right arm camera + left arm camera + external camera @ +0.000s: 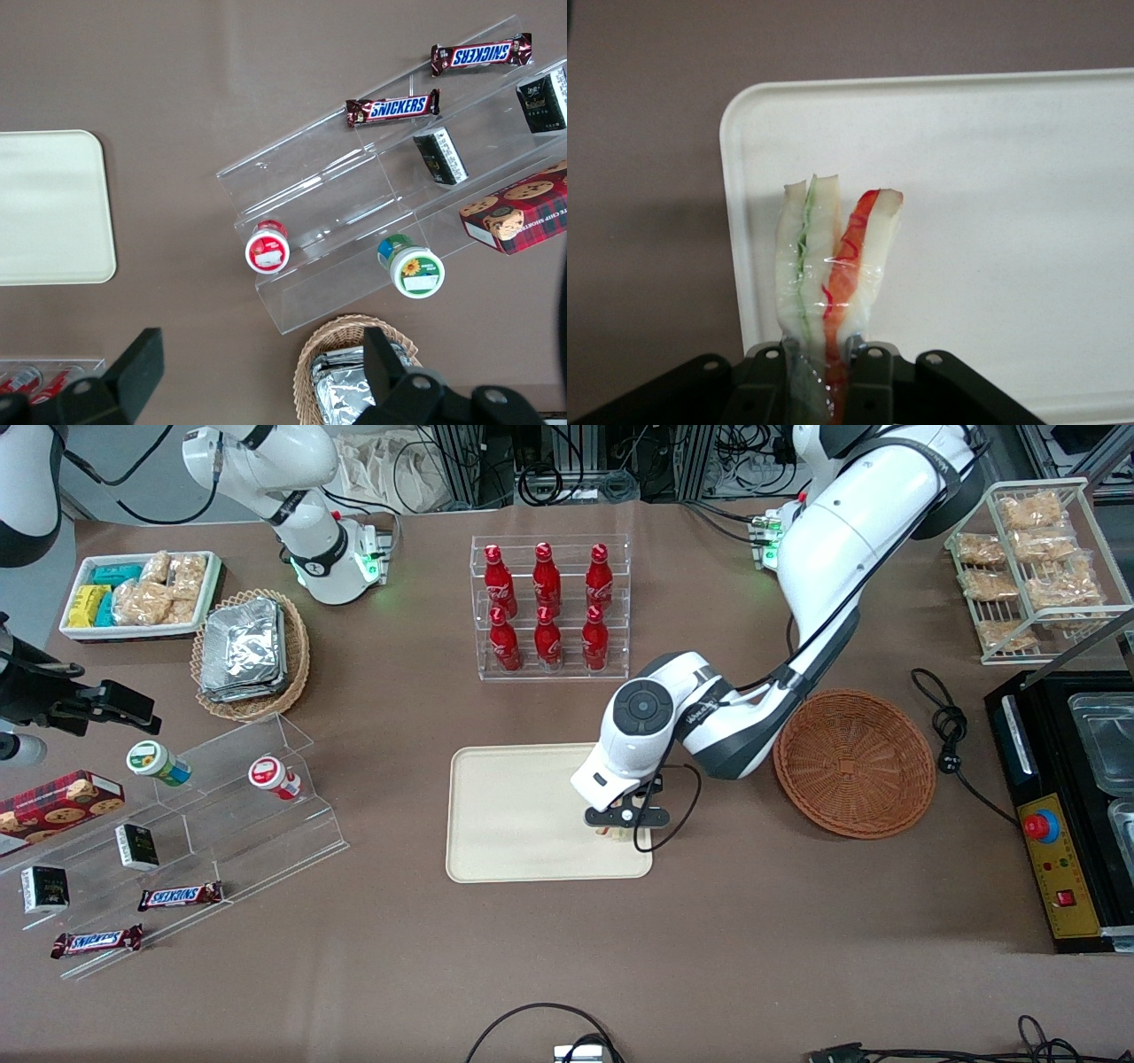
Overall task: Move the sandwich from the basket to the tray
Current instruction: 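Lower the sandwich onto the tray with the left gripper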
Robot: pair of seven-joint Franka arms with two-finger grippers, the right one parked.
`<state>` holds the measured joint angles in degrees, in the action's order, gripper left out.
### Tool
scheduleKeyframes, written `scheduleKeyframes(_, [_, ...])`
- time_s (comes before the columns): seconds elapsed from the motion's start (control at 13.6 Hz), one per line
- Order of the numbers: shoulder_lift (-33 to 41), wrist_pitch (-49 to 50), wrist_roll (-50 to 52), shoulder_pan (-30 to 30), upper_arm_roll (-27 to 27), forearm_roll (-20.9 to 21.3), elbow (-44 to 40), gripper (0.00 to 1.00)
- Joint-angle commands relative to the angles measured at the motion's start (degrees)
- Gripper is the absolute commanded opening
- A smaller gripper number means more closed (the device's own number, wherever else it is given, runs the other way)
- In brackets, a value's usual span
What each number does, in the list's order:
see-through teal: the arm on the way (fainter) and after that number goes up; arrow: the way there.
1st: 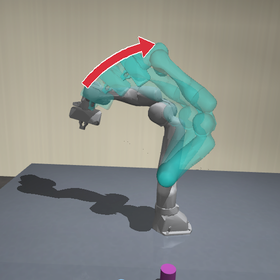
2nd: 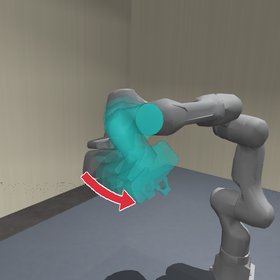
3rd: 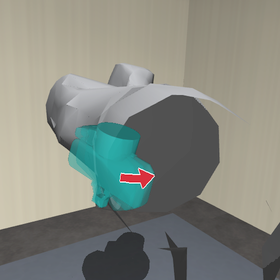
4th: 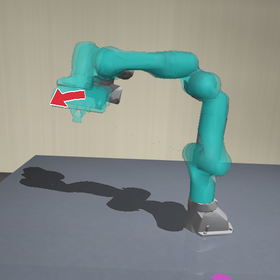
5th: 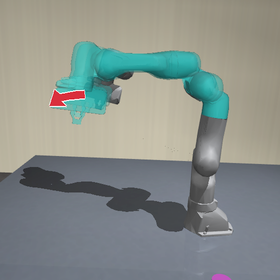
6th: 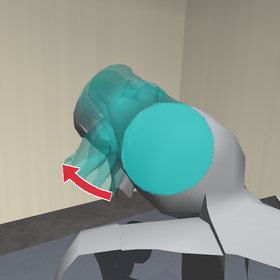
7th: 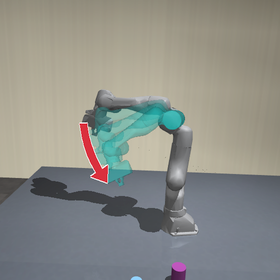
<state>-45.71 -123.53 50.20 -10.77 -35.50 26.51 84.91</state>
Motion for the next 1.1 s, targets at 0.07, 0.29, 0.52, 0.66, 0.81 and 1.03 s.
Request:
scheduleKeyframes(0.07, [-3.33,0.83,0.87,-1.36,0.44,1.17,-2.91,0.19])
scheduleKeyframes(0.29, [-4.3,-0.13,0.95,-2.23,0.44,1.35,-3.09,0.2])
scheduleKeyframes(0.52, [-5.09,-0.14,1.3,-7.23,5.34,1.35,-4.84,0.23])
scheduleKeyframes(0.66, [-5.18,-0.14,1.22,-7.42,5.62,1.35,-4.67,0.3])
scheduleKeyframes(0.81, [-5.7,-0.14,1.22,-7.42,5.62,1.61,-4.67,0.36])
scheduleKeyframes(1.03, [-5.88,-0.22,1.3,-7.42,5.71,1.7,-4.67,0.61])
